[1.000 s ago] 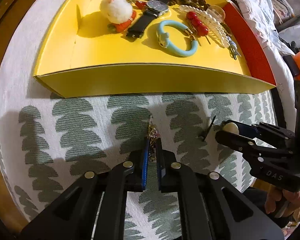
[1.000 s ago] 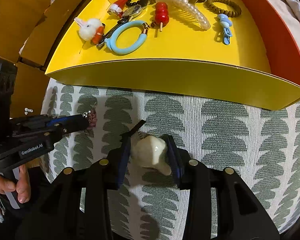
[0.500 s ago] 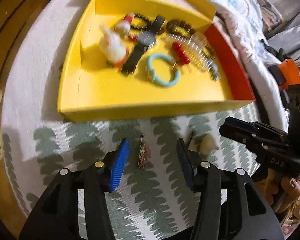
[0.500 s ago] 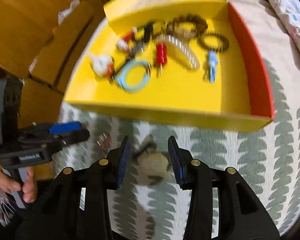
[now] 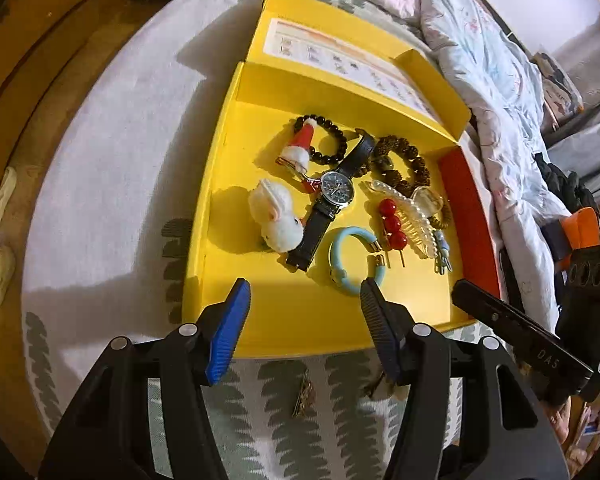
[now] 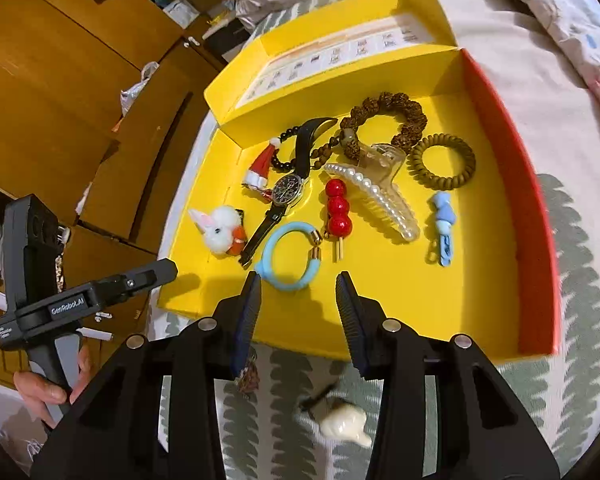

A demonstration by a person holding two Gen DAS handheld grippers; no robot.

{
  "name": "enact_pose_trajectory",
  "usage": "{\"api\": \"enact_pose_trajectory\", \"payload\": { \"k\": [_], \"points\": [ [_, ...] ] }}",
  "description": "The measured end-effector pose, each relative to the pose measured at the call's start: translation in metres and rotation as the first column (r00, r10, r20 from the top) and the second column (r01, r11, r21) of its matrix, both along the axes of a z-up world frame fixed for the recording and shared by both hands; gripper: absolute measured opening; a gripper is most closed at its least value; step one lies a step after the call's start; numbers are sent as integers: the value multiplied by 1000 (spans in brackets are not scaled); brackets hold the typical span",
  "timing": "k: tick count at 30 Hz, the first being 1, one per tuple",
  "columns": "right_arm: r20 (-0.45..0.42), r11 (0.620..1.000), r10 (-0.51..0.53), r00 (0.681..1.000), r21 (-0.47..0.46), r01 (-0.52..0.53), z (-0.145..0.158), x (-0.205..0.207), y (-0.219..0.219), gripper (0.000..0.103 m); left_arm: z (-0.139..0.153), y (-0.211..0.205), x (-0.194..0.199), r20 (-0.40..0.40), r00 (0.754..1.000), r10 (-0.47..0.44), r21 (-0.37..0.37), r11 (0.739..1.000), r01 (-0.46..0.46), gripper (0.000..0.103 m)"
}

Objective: Organize jewelry
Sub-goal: 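Open both tools to drop the ornament and charm onto the bedspread, then grasp the white rabbit plush with the left tool while the right tool grasps the red bead stick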

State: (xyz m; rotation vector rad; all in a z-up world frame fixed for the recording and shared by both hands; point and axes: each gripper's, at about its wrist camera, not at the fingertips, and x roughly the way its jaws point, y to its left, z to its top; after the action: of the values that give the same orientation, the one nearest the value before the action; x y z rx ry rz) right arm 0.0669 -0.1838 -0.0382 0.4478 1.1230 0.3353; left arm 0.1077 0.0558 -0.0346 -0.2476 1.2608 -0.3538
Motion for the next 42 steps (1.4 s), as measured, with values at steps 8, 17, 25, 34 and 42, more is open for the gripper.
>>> {"api": "enact_pose_trajectory", "payload": {
  "k": [8,17,25,34,42],
  "points": [
    [3,998,-13,1000,-59,13,-11,25,5,43,-7,-1,18,1,1000,30,62,998,-30,57],
    [16,985,3,1000,-173,-1,-13,33,18,43,-18,-4,26,-5,999,34,113,993,-33,57],
    [10,969,15,1000,-248,-12,-19,38,29,43,-24,-8,31,0,1000,29,144,989,-28,59],
    [-24,963,10,1000,-269,-16,-32,47,31,43,-27,-8,35,10,999,34,160,986,-35,62],
    [-37,950,18,999,-309,-29,-39,53,37,43,-31,-15,38,20,1000,23,193,981,-26,66]
  ]
}}
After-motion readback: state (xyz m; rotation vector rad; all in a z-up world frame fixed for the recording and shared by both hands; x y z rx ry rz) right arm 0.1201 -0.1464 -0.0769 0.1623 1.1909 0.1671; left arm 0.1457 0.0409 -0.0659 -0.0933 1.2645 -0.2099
